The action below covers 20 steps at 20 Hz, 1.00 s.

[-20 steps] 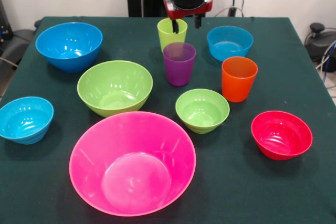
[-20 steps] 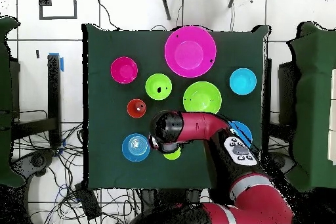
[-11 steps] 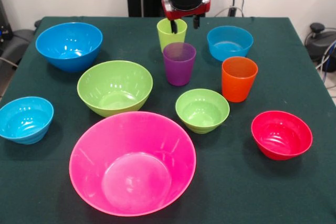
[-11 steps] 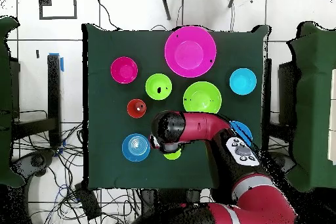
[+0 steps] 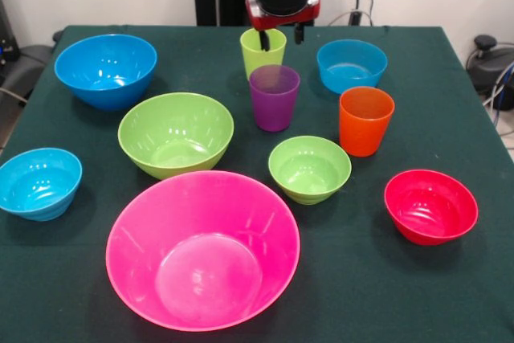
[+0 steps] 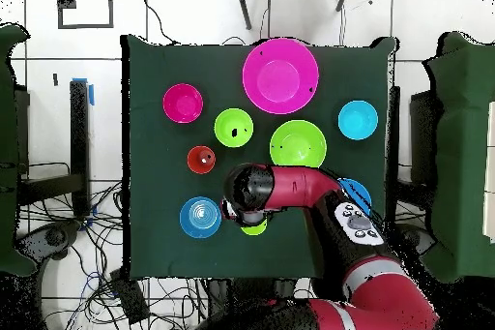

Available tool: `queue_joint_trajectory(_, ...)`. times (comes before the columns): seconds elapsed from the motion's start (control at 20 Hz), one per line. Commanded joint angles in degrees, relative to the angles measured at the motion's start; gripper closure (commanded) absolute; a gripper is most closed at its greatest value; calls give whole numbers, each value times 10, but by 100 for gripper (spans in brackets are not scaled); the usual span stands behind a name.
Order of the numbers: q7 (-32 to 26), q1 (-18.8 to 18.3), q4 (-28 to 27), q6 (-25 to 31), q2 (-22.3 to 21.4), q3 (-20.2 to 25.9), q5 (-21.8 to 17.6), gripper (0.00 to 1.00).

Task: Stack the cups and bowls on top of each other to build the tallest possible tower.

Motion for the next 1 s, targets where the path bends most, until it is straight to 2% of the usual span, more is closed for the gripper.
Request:
queue_joint_trajectory(0.05,15,-2,25,-46,30,3,-42,0)
queue_joint_trajectory(0.25,19,-1,29,-45,25,-1,-41,0)
queue_joint_trajectory(0.5,23,5,48,-24,-12,-2,-32,0)
queue_joint_trajectory(1.0,22,-4,57,-63,10,-1,-41,0)
